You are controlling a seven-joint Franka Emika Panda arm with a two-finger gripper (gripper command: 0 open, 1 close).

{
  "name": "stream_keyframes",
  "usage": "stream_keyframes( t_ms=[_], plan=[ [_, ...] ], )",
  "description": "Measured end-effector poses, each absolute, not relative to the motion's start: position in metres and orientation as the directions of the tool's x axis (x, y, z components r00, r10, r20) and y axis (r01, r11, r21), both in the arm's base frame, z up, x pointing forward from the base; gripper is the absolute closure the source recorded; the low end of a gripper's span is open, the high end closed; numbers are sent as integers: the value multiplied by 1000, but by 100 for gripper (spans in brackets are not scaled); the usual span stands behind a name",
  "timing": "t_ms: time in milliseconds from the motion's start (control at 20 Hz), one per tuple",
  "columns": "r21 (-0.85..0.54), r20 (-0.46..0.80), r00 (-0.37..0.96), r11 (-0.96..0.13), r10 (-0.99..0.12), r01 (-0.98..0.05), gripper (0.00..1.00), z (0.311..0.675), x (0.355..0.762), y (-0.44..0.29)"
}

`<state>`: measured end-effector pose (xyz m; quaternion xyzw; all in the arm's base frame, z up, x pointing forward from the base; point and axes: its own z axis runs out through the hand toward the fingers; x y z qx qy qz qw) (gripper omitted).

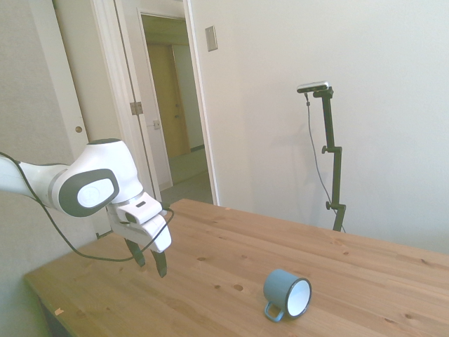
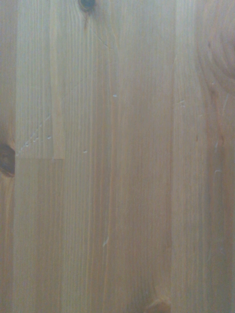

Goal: Flip the mug upright

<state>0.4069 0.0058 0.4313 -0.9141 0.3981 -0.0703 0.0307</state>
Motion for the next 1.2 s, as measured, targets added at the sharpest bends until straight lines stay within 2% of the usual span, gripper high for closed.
stream_keyframes(
  t_ms=[200,400,650,950,1150,1200],
  plan=[
    [-113,76,669,-673,-740,-731,0,431,406,1],
    [-160,55,662,-661,-747,-733,0,452,413,-35],
    [-227,55,621,-615,-782,-755,0,470,420,-139],
    [-349,-2,582,-545,-813,-763,0,491,428,-269],
    [-400,-44,598,-535,-800,-744,0,488,432,-328],
    [-403,-60,624,-553,-779,-729,0,482,448,-343]
  ],
)
